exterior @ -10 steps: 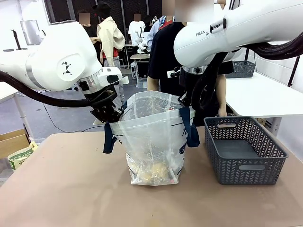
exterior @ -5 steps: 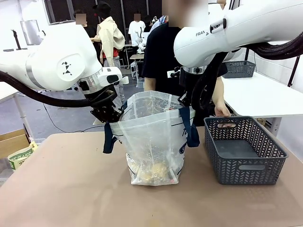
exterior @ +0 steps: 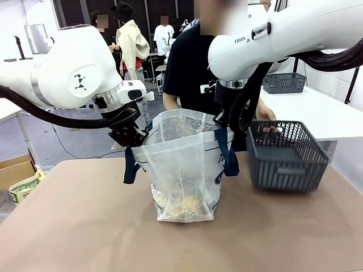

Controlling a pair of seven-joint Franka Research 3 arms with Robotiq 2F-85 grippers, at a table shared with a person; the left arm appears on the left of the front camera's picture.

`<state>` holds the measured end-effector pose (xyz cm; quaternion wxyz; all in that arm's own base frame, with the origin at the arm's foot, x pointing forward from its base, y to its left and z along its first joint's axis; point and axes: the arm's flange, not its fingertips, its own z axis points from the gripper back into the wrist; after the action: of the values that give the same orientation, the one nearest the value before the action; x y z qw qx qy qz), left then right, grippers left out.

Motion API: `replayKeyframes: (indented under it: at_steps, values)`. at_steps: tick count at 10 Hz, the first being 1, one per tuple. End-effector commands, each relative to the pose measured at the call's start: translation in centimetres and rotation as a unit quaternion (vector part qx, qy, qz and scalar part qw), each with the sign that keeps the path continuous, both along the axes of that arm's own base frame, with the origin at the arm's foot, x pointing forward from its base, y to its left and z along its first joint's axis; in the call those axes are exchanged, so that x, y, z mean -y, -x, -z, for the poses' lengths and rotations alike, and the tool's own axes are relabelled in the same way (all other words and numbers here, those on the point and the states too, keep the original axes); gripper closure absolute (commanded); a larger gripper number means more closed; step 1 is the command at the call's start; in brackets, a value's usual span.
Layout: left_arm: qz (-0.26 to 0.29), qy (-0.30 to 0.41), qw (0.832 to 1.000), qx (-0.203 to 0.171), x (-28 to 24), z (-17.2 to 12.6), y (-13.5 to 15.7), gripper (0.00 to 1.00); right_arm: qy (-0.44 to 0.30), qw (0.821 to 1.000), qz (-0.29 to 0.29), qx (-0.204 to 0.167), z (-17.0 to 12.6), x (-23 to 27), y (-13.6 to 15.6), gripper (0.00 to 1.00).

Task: Transfer purchased items from the store into the shopping bag.
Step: Move the Reusable shopping bag to the right side of the table.

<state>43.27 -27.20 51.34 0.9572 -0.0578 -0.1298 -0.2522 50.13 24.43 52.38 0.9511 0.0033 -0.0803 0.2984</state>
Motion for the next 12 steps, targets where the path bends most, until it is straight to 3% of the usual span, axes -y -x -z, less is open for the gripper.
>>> replayKeyframes:
  at_steps: [1,9,12]
  values:
    - [0.003,0.007,1.000,0.015,0.2,-0.6,0.2,1.00,-0.008,1.000,0.003,0.004,-0.3,-0.4,0.1,1.00]
    - [0.046,0.053,0.996,0.055,1.7,-2.8,0.0,1.00,-0.045,0.999,0.011,0.017,-3.0,-5.1,-0.8,1.00]
    - [0.040,0.080,0.994,0.064,2.0,-3.5,-0.4,1.00,-0.095,0.993,0.070,0.000,-3.3,-6.6,-1.7,1.00]
